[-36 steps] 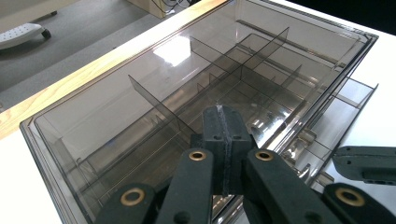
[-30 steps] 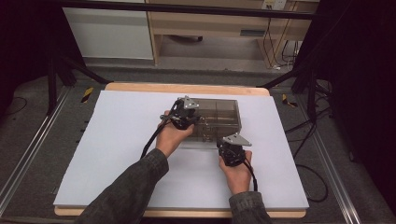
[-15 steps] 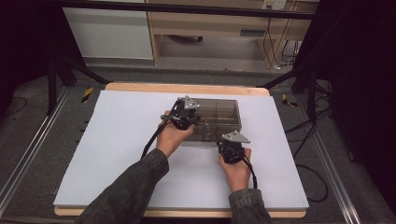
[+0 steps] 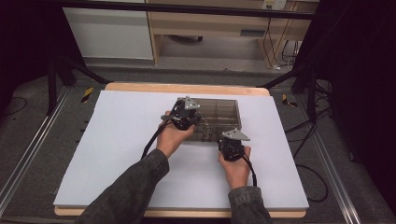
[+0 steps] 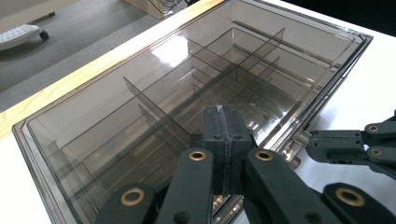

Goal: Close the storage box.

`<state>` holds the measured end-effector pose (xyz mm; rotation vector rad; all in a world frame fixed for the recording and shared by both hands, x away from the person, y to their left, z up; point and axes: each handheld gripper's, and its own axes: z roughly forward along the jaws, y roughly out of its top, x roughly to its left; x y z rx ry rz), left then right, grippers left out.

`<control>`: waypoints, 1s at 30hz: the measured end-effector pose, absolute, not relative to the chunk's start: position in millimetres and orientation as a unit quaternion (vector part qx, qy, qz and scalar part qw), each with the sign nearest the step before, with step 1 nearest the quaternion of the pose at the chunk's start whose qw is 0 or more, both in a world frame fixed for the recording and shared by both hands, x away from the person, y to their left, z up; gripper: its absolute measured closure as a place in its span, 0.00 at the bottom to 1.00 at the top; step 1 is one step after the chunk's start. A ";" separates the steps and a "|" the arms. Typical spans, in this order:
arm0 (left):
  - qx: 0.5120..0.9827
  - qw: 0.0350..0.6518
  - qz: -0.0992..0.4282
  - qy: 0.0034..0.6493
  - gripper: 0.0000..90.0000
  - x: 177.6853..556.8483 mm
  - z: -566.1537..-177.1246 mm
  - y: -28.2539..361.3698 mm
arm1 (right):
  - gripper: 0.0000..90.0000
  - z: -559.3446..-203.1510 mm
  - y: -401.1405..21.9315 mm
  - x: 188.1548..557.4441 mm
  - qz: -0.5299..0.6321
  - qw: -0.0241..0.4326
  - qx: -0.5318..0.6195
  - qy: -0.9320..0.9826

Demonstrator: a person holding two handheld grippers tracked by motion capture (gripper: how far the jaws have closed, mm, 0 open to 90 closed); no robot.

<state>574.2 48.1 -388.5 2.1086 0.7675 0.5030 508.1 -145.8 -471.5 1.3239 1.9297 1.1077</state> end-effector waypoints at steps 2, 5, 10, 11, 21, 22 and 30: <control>0.837 0.409 0.200 0.304 1.00 574.1 -388.5 48.1 | 1.00 -471.5 -146.3 508.6 0.413 0.272 0.494 0.715; 0.837 0.408 0.200 0.304 1.00 573.9 -388.5 48.0 | 1.00 -471.1 -147.6 509.6 0.416 0.270 0.498 0.711; 0.835 0.411 0.200 0.306 1.00 573.7 -388.9 47.7 | 1.00 -471.0 -148.4 510.9 0.420 0.268 0.499 0.709; 0.835 0.412 0.199 0.307 1.00 573.5 -389.2 47.6 | 1.00 -471.0 -148.2 510.9 0.421 0.268 0.499 0.709; 0.830 0.417 0.198 0.311 1.00 572.0 -389.3 47.8 | 1.00 -470.7 -148.2 510.5 0.422 0.269 0.498 0.708; 0.830 0.420 0.199 0.309 1.00 570.8 -388.8 48.5 | 1.00 -468.6 -148.6 508.3 0.427 0.273 0.496 0.705; 0.817 0.445 0.207 0.302 0.95 557.2 -374.7 66.3 | 0.99 -459.8 -147.0 492.7 0.433 0.278 0.478 0.712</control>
